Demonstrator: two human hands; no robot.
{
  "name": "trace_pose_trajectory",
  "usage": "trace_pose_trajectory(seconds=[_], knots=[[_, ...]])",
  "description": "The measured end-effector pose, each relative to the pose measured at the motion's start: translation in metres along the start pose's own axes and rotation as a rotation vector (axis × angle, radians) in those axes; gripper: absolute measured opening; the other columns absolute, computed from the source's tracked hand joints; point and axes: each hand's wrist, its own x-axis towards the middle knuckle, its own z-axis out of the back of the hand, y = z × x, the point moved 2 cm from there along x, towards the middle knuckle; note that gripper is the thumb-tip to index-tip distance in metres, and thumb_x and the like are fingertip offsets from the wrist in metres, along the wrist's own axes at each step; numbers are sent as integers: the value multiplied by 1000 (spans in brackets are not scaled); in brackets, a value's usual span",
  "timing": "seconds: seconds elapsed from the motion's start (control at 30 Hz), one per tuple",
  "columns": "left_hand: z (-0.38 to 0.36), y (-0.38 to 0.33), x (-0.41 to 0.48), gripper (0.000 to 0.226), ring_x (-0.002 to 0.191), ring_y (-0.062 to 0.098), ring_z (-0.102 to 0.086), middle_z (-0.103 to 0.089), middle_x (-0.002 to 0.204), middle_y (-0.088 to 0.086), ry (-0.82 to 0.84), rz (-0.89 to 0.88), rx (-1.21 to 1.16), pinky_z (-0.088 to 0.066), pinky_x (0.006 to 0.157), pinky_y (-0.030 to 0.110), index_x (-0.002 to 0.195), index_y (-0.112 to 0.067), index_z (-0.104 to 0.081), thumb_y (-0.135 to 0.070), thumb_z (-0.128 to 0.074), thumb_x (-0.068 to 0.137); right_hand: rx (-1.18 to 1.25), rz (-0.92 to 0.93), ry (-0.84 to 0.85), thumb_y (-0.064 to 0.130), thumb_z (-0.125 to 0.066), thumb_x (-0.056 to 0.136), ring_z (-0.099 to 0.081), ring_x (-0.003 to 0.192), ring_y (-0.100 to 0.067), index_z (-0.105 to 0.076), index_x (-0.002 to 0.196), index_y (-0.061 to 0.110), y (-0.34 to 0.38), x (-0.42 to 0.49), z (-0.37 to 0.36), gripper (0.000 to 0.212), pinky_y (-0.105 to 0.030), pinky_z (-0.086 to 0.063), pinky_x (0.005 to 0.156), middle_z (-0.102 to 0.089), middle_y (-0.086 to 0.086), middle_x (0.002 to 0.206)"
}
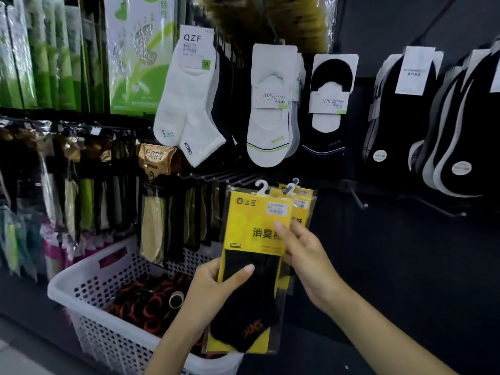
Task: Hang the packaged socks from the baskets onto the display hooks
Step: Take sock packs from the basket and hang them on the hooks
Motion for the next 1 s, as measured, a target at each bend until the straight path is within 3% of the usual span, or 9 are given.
trace_pose_trajectory(seconds=[0.1,0.2,0.37,0.57,0.7,0.83,0.9,1.0], knots=[[-11,2,3,34,100,13,-69,-73,106,-4,52,-35,-4,-54,75,18,107,-29,-70,-33,-74,74,18,53,-151,27,-57,90,-70,93,-4,-64,112,24,-2,-7,4,24,-11,-53,66,-74,9,102],[-22,1,6,54,107,2,-64,-69,115,-12,53,-53,-31,-51,82,11,126,-33,-55,-38,-70,75,-6,62,-305,23,-56,93,-71,88,-5,-66,107,23,-10,-9,20,17,-14,-54,66,-75,8,97],[-36,-2,11,65,101,-3,-64,-66,116,-17,26,-35,-52,-53,82,18,128,-40,-49,-53,-65,66,-65,61,-365,23,-56,94,-71,88,-6,-66,106,22,-13,0,34,16,-14,-55,67,-75,8,97],[-39,8,21,68,117,-2,-53,-57,128,-19,-47,-25,-77,-43,100,24,136,-40,-45,-56,-58,71,-150,27,-385,22,-57,95,-70,96,-13,-67,107,19,-18,30,29,16,-35,-54,90,-74,1,101],[-41,26,33,71,117,-8,-45,-49,130,-24,-63,5,-79,-38,83,10,137,-44,-40,-61,-56,70,-110,-79,-462,24,-60,93,-69,96,-21,-68,97,17,-34,47,31,12,-45,-54,92,-73,-4,99],[-49,54,41,71,110,-14,-49,-47,136,-19,-21,51,-69,-46,78,4,142,-34,-36,-54,-56,76,-31,-199,-590,37,-67,86,-68,94,-22,-68,90,12,-55,57,45,25,-42,-54,90,-72,-6,96],[-54,69,40,61,112,-13,-50,-46,139,-17,11,81,-36,-46,86,9,139,-35,-39,-49,-56,82,-60,-227,-664,36,-64,89,-64,99,-22,-68,98,9,-68,58,54,28,-40,-52,92,-70,-6,104],[-57,94,30,60,133,7,-40,-40,148,-8,29,166,85,-36,109,31,145,-27,-35,-43,-54,91,-97,-285,-769,23,-58,94,-62,104,-24,-66,99,11,-93,43,74,15,-36,-51,93,-66,-9,113]])
